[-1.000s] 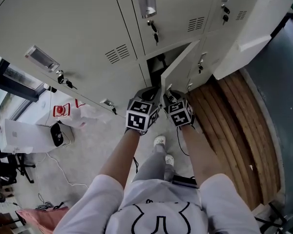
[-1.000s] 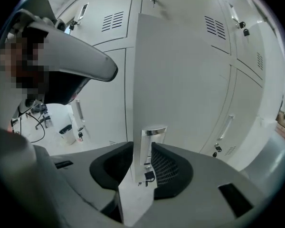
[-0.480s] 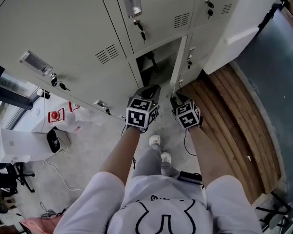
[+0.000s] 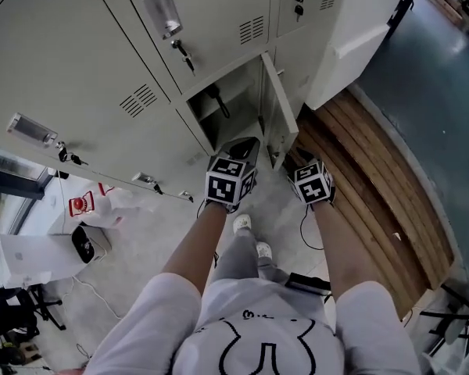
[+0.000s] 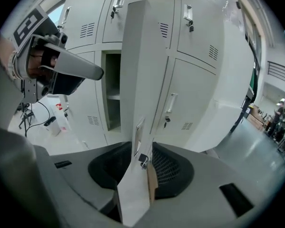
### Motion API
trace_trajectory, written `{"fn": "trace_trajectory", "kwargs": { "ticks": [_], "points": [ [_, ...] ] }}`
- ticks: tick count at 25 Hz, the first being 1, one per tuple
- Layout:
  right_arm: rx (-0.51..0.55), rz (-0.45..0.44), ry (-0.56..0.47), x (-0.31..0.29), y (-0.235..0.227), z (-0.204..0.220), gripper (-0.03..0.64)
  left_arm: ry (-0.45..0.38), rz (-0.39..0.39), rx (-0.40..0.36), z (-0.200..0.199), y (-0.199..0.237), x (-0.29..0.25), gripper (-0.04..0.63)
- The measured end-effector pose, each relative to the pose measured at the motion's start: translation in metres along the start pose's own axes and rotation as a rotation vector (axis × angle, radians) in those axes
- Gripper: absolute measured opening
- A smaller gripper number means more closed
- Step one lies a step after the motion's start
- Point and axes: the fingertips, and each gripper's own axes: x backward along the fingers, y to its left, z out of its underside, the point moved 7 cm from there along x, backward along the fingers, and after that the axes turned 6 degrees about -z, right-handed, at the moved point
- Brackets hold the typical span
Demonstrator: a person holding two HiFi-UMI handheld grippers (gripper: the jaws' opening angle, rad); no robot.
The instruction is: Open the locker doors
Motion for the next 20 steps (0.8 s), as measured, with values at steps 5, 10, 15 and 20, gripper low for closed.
{"fn": "trace_trajectory", "kwargs": {
  "ticks": [5, 10, 15, 20],
  "points": [
    [-0.090, 0.120, -0.013, 0.015, -0.034, 0.012, 0.143, 0.017, 0.031, -0.006, 0.000, -0.010, -0.014, 0.015],
    [-0.132, 0.163, -0.040, 0.031, -0.050, 0.019, 0.143, 0.018, 0.045, -0.015, -0.002, -0.017, -0.020, 0.015],
    [-0.153, 0.168, -0.087, 0.055, -0.051, 0.014, 0.143, 0.006, 0.040, -0.020, -0.004, -0.022, -0.009, 0.015],
    [-0.138, 0.114, -0.161, 0.081, -0.038, -0.008, 0.143, -0.035, 0.015, -0.007, -0.015, -0.022, 0.016, 0.015]
  ]
}}
